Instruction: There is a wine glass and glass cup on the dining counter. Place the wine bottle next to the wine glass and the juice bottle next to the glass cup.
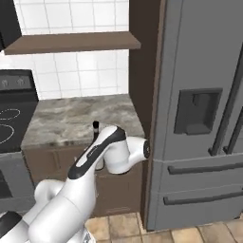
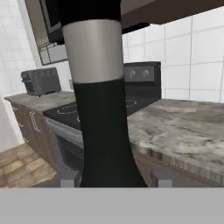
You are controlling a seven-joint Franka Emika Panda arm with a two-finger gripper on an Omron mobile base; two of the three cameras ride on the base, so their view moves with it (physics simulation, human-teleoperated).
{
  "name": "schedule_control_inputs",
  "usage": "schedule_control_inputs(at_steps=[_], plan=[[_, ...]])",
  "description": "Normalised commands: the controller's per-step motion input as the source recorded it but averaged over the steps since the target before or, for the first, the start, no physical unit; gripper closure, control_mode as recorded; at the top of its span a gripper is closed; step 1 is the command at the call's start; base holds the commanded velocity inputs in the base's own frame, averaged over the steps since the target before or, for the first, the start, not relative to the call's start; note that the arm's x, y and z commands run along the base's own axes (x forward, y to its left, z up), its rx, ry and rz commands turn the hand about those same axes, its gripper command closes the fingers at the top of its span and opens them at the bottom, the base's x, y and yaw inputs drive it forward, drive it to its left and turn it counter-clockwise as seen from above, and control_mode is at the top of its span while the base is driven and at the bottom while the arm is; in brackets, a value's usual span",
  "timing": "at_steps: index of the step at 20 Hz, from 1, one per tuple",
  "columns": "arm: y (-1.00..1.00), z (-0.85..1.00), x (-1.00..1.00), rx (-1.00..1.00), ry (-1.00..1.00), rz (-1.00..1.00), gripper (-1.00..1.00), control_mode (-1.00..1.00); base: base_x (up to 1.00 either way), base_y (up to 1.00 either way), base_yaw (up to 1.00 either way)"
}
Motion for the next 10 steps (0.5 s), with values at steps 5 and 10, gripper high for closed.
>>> schedule_control_inputs(at_steps=[5, 10], plan=[[0.00, 0.00, 0.00, 0.00, 0.00, 0.00, 1.00, 1.00, 0.00, 0.07, -1.00], [0.00, 0.00, 0.00, 0.00, 0.00, 0.00, 1.00, 1.00, 0.00, 0.07, -1.00]])
